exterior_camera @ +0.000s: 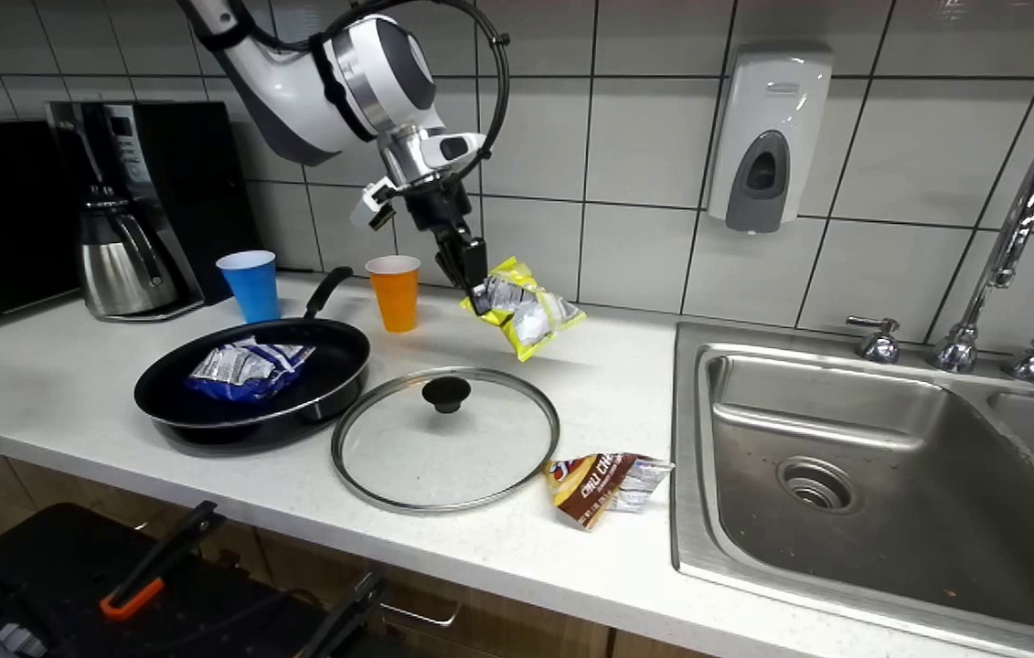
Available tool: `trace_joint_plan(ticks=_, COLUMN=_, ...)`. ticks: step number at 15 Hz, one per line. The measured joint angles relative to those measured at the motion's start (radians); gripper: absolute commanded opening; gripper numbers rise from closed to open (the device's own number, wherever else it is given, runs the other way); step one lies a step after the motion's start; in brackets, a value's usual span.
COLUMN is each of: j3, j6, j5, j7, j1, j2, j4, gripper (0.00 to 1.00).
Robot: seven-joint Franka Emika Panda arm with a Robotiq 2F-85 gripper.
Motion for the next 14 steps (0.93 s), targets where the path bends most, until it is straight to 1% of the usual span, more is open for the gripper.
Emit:
trace_joint_plan(ticks=3, j3=0.055, j6=-0.030, j5=-0.019, j7=0.045, j1=0.001, j2=-0.050, j4=-0.043, gripper=0.00)
trace_joint_plan(ticks=7, j3=0.127, j6=-0.065, j5=-0.022, j7=0.075, j1=0.002, j2=-0.093, j4=-0.078, gripper=0.00)
trace_joint_plan(ticks=14, j3=0.234, j6=-0.076, j5=-0.021, j7=0.087, j1=0.003, j2=-0.109, j4=-0.085, gripper=0.00)
